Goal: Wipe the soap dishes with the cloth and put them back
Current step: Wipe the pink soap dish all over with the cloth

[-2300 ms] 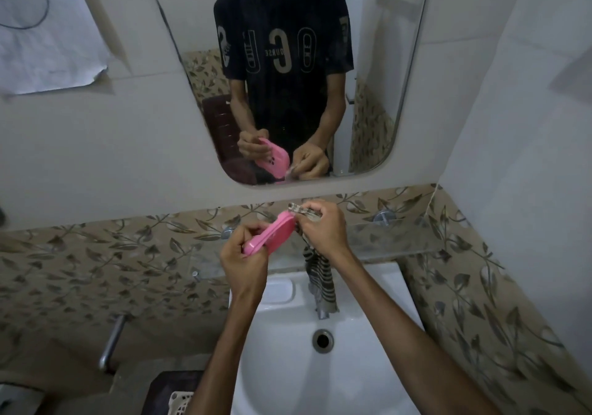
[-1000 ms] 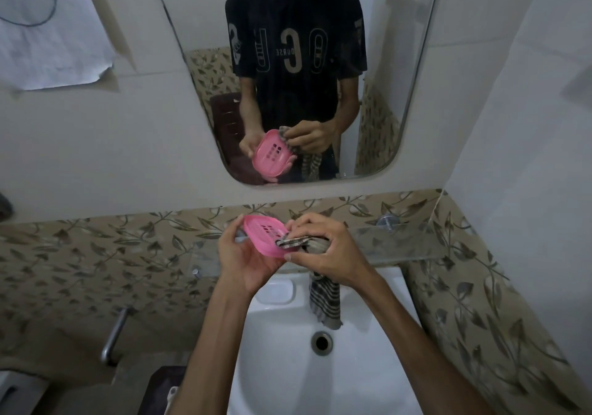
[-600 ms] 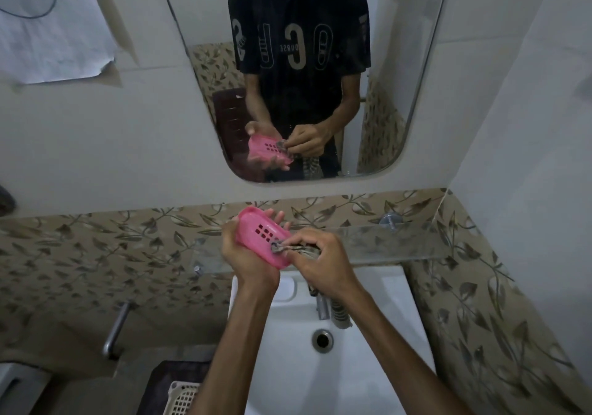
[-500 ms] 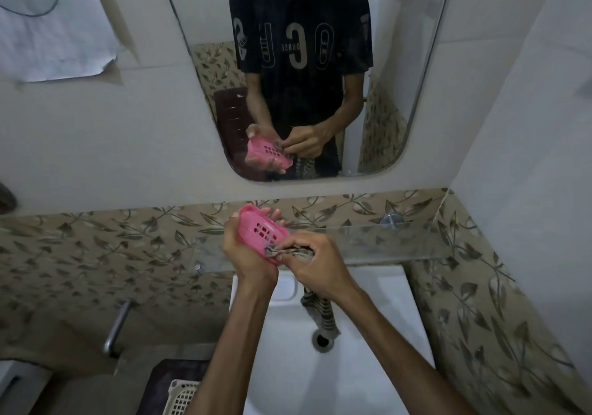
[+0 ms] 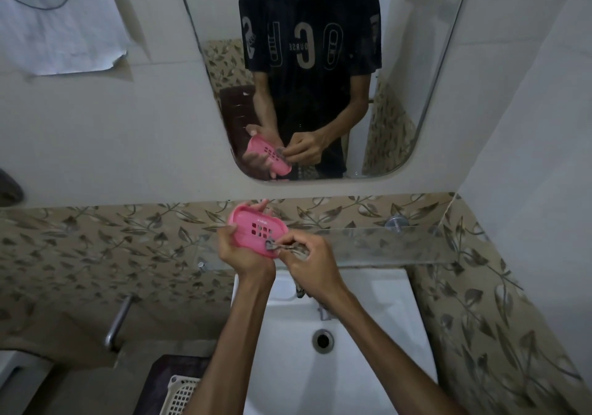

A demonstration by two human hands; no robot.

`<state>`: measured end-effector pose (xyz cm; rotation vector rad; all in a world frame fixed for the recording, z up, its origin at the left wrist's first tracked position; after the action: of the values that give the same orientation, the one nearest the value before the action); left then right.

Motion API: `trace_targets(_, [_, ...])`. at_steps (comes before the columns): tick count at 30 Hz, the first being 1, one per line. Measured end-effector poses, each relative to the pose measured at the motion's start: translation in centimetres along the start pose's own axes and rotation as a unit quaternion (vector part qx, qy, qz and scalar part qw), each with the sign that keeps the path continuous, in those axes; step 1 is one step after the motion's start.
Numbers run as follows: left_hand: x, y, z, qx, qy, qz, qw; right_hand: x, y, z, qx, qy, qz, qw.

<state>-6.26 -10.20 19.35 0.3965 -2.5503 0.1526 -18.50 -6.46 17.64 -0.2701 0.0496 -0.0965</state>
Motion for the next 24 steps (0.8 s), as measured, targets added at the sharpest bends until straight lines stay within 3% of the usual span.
trace_targets(4, [0.3, 0.0, 0.0, 0.003, 0.013, 0.003, 1.0, -0.1, 0.4, -0.3, -0.021, -0.012, -0.027, 0.999])
trace_targets(10, [1.0, 0.2, -0.7, -0.075, 0.037, 0.057, 0.995, -0.9, 0.2, -0.2, -0.131, 0.046, -0.024, 0.99])
trace_targets(12, [0.7, 0.0, -0.6, -0.157, 0.037, 0.118, 0.98, -1.7, -0.2, 0.0, -0.161, 0.058, -0.006, 0.985])
trace_targets(15, [0.1, -0.2, -0.8, -0.295, 0.001, 0.224, 0.929, -2.8, -0.9, 0.6, -0.212, 0.097, 0.038, 0.972])
trace_targets(17, [-0.2, -0.3, -1.0, -0.332, -0.015, 0.279, 0.901, -3.3, -1.6, 0.9, -0.223, 0.127, 0.066, 0.964])
trace_targets(24, [-0.6, -1.3, -1.2, -0.389, -0.02, 0.291, 0.874, -4.0, -2.8, 1.5, -0.223, 0.166, 0.12, 0.953])
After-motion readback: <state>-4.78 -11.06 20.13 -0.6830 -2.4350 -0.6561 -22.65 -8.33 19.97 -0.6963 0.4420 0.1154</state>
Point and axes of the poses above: each hand's wrist, its own y-axis away from the middle knuckle, its own x-axis out of the palm, z = x × y, the point moved 4 cm from there along -y, towards the middle knuckle, and after that the axes turned 15 degrees about -y, right-handed, at the moved point
